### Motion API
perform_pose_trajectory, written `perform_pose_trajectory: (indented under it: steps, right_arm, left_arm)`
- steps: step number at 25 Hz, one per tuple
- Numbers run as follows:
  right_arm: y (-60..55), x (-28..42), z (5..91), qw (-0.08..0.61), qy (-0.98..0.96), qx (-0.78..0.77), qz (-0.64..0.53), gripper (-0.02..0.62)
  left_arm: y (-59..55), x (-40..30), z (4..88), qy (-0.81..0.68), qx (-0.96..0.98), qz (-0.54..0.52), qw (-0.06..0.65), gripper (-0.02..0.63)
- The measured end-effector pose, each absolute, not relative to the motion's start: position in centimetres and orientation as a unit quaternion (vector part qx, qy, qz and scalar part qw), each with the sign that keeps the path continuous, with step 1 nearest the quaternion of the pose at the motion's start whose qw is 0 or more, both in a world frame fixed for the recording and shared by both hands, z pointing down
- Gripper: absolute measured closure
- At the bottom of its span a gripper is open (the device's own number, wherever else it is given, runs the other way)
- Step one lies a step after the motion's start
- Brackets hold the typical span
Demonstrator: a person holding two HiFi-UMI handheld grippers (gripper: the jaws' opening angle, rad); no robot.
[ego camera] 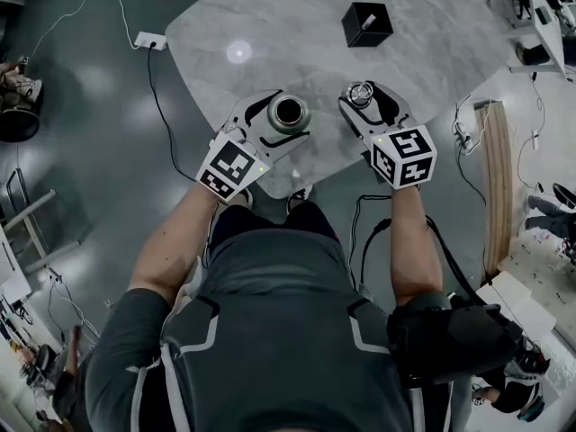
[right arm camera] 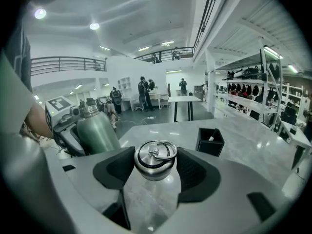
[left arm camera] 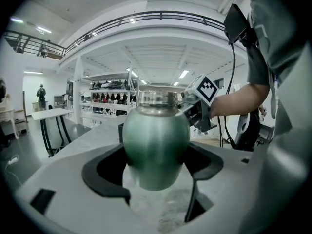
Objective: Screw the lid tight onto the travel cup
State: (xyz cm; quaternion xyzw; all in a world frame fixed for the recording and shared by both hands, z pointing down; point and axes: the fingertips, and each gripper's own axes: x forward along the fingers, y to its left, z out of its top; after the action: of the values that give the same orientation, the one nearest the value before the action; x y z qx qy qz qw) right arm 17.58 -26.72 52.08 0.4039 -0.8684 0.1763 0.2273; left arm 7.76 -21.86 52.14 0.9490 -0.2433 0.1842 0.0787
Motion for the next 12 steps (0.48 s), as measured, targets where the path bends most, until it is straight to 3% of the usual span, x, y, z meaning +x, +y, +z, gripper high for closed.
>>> perform_pose_trajectory:
  steps: [12]
  right_arm:
    - [-24.4, 13.9, 37.1, 0.181, -0.892, 0.399, 0.109, 0.308]
  left_arm:
    - [-21.4, 5.6, 42.5, -0.212, 0.962, 0.168, 0.032, 0.234]
